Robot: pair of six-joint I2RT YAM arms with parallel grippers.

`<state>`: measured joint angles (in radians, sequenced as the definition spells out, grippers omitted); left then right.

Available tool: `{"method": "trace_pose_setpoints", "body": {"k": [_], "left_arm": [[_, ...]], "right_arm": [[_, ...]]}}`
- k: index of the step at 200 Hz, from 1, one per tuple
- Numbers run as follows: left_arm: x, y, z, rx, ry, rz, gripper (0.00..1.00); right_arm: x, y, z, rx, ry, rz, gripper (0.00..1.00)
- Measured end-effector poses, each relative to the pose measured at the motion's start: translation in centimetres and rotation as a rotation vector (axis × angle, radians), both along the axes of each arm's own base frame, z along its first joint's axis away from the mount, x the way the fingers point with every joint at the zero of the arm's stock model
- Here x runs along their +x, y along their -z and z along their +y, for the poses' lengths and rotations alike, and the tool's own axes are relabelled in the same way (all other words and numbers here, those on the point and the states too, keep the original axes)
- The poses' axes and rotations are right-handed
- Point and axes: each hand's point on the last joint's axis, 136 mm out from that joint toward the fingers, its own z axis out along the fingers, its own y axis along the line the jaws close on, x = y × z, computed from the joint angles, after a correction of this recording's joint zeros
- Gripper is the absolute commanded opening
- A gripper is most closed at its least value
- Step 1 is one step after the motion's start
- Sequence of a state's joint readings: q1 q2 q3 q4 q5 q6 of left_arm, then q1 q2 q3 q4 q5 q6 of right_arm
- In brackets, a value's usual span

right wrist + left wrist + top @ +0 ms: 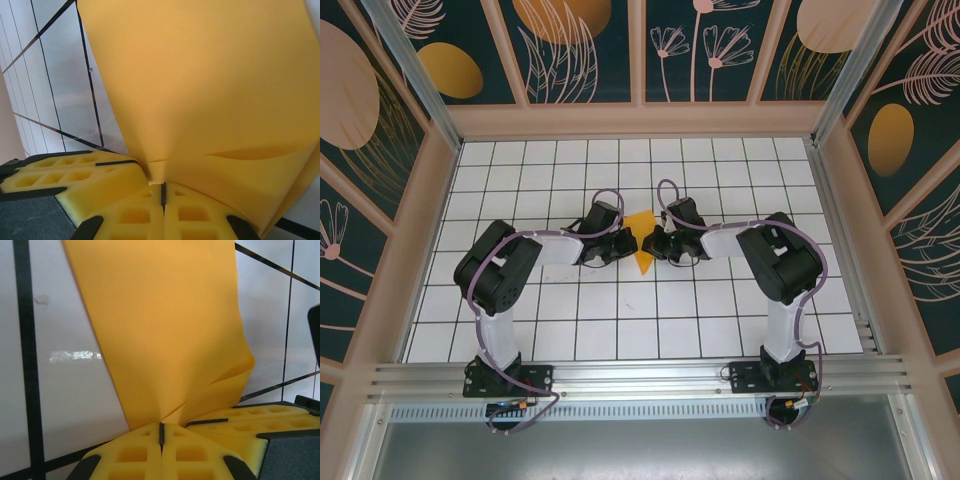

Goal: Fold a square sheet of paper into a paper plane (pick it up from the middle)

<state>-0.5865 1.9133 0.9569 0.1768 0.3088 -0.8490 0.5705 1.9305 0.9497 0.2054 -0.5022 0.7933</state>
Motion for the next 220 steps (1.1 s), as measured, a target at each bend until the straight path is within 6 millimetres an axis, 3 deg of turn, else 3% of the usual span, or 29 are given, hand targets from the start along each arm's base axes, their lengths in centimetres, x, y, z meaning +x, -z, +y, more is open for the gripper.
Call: {"method": "trace_pose_setpoints", "body": {"k": [68,115,150,220], "left_arm": [[0.2,0.1,-0.1,0.008,-0.002,-0.006,0.04],[0.1,0.1,-0.1,0.01,-0.002,-0.008,0.04],[0.2,0.1,0.0,0.014,-0.005,-0.01,0.04],[0.2,0.2,0.0,0.02,-0.008,-0.013,0.04]], "right_arm": [[-2.8,-2.3,0.0,0.054,-0.099,-0.032,0.05],[-4.4,-2.0,1.1,0.058,-0.159,-0.023,0.05],[-5.1,-0.6,0.8,0.028,-0.167,0.016,0.05],[-5.5,-0.1,0.4,0.009,-0.192,0.012,0.05]]}}
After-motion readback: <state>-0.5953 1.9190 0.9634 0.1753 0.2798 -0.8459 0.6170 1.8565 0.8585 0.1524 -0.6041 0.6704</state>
